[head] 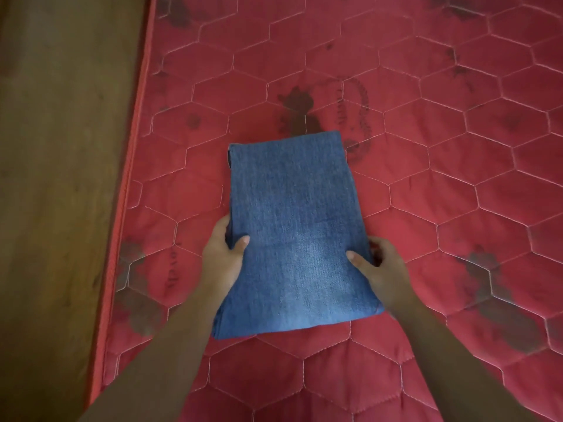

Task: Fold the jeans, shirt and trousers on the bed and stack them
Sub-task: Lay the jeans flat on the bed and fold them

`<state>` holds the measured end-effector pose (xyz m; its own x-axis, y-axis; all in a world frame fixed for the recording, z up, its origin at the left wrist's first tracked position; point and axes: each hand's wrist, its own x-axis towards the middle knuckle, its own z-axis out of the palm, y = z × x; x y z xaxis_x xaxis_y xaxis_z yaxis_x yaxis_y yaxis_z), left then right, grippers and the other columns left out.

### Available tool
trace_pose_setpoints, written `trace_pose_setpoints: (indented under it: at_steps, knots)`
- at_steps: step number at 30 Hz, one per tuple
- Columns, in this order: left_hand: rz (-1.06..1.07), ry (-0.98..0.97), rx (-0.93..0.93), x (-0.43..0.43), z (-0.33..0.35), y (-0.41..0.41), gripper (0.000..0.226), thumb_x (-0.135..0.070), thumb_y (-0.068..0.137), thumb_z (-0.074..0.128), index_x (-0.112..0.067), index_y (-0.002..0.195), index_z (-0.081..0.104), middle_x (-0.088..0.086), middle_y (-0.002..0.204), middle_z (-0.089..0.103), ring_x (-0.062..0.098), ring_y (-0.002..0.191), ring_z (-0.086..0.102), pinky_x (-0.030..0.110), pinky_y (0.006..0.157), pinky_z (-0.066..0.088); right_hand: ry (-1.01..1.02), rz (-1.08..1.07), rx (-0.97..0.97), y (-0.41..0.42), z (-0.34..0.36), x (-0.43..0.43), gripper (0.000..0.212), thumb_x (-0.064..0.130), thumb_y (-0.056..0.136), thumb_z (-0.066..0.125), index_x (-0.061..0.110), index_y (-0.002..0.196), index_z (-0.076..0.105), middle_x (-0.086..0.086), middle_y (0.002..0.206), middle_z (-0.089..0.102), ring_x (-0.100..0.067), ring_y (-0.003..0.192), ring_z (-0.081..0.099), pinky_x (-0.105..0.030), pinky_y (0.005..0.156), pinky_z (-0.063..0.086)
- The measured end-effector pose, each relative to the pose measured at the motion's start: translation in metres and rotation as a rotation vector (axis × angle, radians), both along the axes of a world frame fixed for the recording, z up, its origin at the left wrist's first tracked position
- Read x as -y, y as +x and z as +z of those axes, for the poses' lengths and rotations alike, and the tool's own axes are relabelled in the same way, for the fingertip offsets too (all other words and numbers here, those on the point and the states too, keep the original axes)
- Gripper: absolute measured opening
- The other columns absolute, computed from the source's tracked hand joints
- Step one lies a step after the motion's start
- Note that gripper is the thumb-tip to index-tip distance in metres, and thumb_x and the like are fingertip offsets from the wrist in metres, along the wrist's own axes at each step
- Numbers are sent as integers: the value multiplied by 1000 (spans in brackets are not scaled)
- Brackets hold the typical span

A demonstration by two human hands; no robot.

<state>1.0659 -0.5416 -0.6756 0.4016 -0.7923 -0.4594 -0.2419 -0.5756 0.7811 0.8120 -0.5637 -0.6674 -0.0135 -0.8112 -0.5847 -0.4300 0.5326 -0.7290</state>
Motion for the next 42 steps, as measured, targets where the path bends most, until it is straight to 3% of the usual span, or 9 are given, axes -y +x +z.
trace_pose_setpoints:
  at_steps: [3,6,14,19,23,28,33,37,42]
  knots:
    - [-37,-45,263,7,3,-3,51,-12,90,56,-15,138,39,4,129,51,20,121,47,29,103,33,-47,51,-96,0,2,-1,50,24,80,69,16,124,47,6,108,56,-10,99,54,-14,78,41]
    - [-173,-267,715,6,11,-17,44,-16,91,49,0,131,44,19,127,51,32,121,44,36,104,29,-438,116,-387,23,12,0,48,23,88,56,8,131,43,-10,127,50,-25,119,43,-28,100,31]
    - [-611,-147,857,-60,-44,-59,53,-31,90,31,-13,140,28,0,150,25,9,143,4,51,111,14,-581,733,-728,69,-38,-36,54,34,86,33,19,137,39,2,146,40,-16,136,29,-55,106,24]
    - [-683,-115,946,-61,-39,-56,54,-33,90,30,-13,141,29,2,151,26,16,140,18,50,110,14,-567,730,-802,2,-33,-45,53,36,91,29,18,141,32,3,150,31,-22,139,22,-59,103,18]
    - [-701,-128,952,-70,-31,-52,50,-28,90,30,-6,133,43,10,146,38,21,136,22,55,102,20,-537,329,-546,-43,5,-48,43,24,89,35,6,124,53,-11,130,52,-23,118,49,-43,96,41]
    - [-695,-128,865,-106,-18,-75,46,-26,91,31,-5,127,51,10,141,45,23,134,31,52,102,25,-143,-259,-257,-53,34,-90,30,24,89,59,10,114,52,2,98,58,-14,83,52,-25,73,36]
    - [-636,-112,801,-131,-2,-97,46,-25,90,31,-4,124,54,12,136,50,28,128,44,50,101,26,196,-317,122,-23,3,-127,45,17,78,72,14,114,47,4,83,66,-10,64,61,-21,63,45]
    - [-598,-121,737,-160,15,-105,47,-24,90,30,-3,124,54,13,132,53,29,126,47,50,101,32,136,-236,208,-15,8,-135,8,6,85,61,9,92,59,1,72,66,-3,55,59,-11,50,44]
    - [-635,-159,715,-203,34,-117,41,-20,91,34,-4,123,55,12,133,52,28,127,46,48,103,26,27,-410,221,-57,42,-173,5,1,86,59,5,84,63,1,62,65,2,47,58,-9,52,49]
